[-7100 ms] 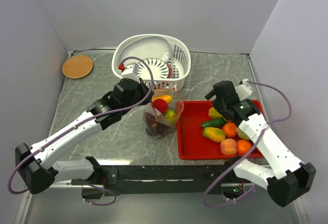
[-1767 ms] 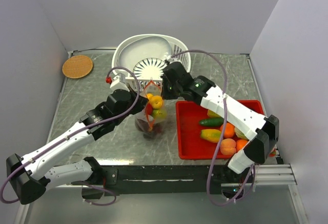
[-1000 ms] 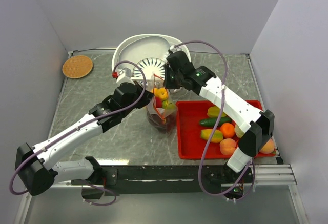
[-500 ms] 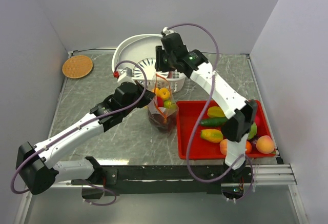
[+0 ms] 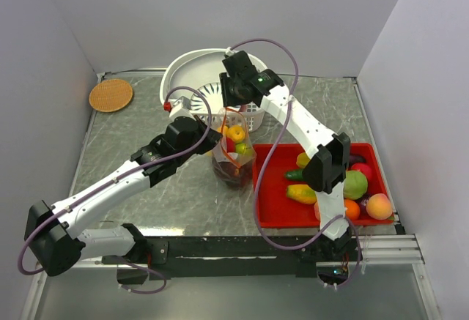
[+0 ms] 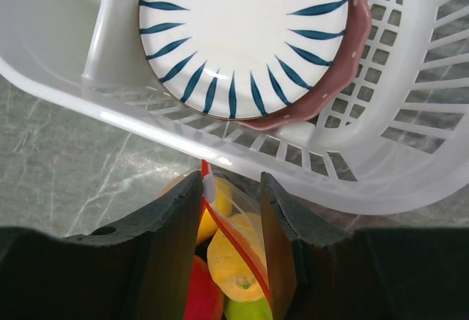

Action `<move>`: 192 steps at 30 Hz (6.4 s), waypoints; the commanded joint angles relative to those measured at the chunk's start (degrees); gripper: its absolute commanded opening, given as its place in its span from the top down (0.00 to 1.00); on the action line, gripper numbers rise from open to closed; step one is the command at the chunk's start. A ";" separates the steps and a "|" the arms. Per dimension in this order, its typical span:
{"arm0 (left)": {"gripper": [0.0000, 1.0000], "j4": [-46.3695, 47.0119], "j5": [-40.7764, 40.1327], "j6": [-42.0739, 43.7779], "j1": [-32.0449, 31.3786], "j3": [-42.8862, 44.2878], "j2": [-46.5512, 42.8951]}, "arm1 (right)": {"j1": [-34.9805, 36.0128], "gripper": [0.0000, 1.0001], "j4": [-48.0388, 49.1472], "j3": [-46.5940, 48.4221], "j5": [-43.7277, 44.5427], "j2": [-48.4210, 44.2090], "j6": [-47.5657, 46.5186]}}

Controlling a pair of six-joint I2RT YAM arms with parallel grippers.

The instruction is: Place the food in the zip-top bag and seal the zipper

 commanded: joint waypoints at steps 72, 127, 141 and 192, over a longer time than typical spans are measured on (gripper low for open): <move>0.68 2.97 5.13 7.28 12.34 4.79 -0.25 | 2.45 0.99 7.67 -8.01 -5.50 -7.69 -3.67; 0.63 52.38 69.12 29.09 28.52 -11.73 0.54 | 5.79 1.00 14.71 -25.34 -24.67 -30.55 -1.21; 0.55 51.05 72.72 30.05 26.50 -9.98 2.56 | 6.67 1.00 15.67 -25.96 -23.18 -31.16 -0.59; 0.99 45.78 63.68 29.88 22.19 -8.04 6.70 | 7.46 0.64 20.51 -31.94 -12.36 -32.92 -1.03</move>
